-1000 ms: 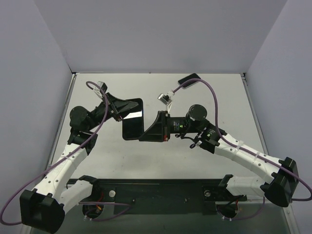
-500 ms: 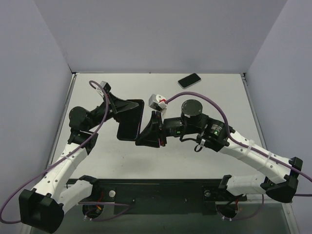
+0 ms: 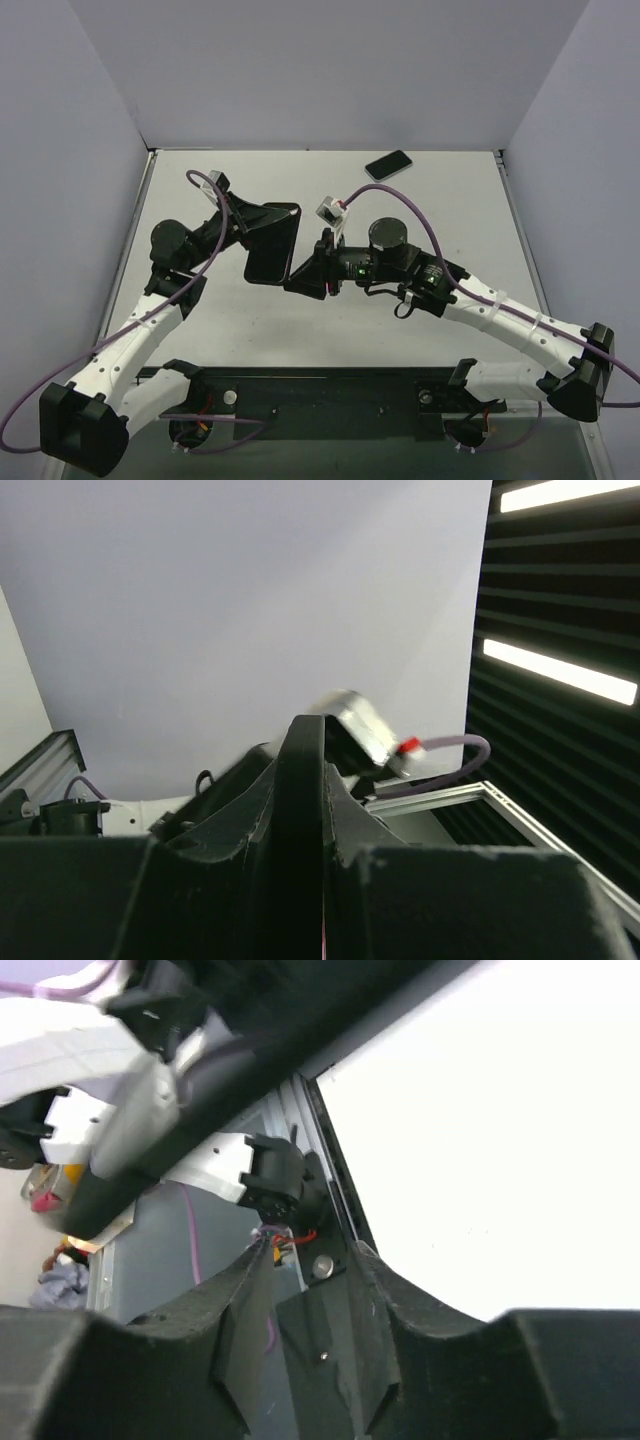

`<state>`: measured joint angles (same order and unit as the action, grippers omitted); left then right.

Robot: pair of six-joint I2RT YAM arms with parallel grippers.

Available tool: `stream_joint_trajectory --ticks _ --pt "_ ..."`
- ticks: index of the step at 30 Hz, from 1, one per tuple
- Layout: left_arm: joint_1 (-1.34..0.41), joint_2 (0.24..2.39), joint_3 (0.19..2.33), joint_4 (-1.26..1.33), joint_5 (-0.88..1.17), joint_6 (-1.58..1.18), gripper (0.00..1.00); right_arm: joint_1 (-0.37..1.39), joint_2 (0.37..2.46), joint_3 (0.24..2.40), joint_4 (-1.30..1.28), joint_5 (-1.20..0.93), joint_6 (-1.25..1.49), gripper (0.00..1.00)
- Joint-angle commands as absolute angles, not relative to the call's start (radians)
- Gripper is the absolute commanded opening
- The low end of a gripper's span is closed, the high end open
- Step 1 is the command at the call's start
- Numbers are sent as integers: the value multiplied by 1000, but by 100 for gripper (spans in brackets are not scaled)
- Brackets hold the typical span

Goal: Take the phone out of the phone case
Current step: Remove the phone case from the phone.

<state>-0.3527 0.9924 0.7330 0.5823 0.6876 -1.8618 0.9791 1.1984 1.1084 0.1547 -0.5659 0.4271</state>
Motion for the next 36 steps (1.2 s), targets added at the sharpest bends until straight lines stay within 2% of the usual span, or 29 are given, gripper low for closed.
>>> stream_joint_trajectory --ticks 1,2,3,12,28,30,33,36 --pt "-347 934 743 635 627 -1755 0 965 1089 958 429 -526 733 45" --pt "-345 936 739 635 626 -1749 0 966 1063 925 483 -557 758 55" --pt "-344 937 736 635 626 -1747 0 966 1052 916 509 -570 799 57" --pt "-345 922 742 597 617 -1721 0 962 1075 908 693 -689 934 53" --pt "-347 894 753 574 627 -1762 0 959 1177 988 713 -732 924 24" --pt "-347 897 755 577 637 -1781 0 959 1184 994 701 -741 902 18" --pt "-348 905 764 583 660 -1833 0 962 1192 1003 672 -753 850 0" --pt "-354 914 779 589 686 -1896 0 972 1190 1005 652 -796 700 0"
